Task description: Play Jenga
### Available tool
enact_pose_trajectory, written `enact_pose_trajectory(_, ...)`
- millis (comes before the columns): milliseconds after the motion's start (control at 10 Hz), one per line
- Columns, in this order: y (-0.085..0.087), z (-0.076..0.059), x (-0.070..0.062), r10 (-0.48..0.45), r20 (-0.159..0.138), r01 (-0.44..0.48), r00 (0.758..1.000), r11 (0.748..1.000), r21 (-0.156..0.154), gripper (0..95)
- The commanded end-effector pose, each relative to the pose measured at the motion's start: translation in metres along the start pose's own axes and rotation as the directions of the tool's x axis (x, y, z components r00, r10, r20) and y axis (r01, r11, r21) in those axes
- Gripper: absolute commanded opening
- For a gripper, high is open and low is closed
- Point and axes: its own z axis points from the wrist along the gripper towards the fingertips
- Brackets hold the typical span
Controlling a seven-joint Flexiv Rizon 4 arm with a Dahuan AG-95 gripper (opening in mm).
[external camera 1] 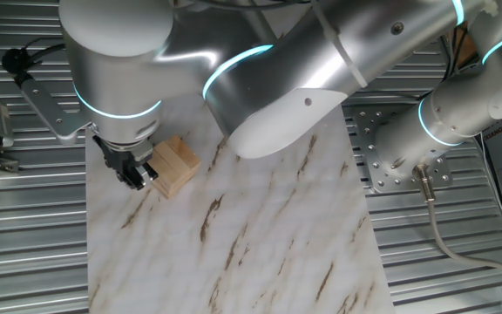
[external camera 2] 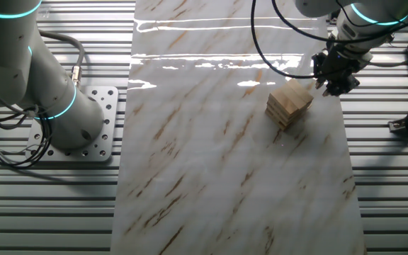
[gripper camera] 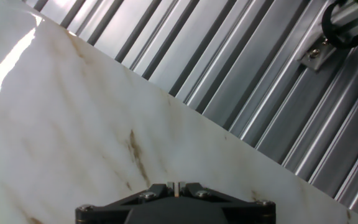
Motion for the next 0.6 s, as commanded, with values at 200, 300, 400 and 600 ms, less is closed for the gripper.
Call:
enact_pose_trajectory(200,-0.0015,0.0029,-0.0009,-0.003,0.003,0.003,1.0,1.0,0.0,19.0)
enact_pose_trajectory(300,-0.0018,0.0043,-0.0006,-0.005,0.004,0.005,1.0,1.0,0.001,19.0)
enact_pose_trajectory(400,-0.0021,0.0052,-0.0002,-0.007,0.003,0.007,1.0,1.0,0.002,19.0)
enact_pose_trajectory(600,-0.0023,0.0072,0.0001,-0.009,0.0,0.009,1.0,1.0,0.002,19.0)
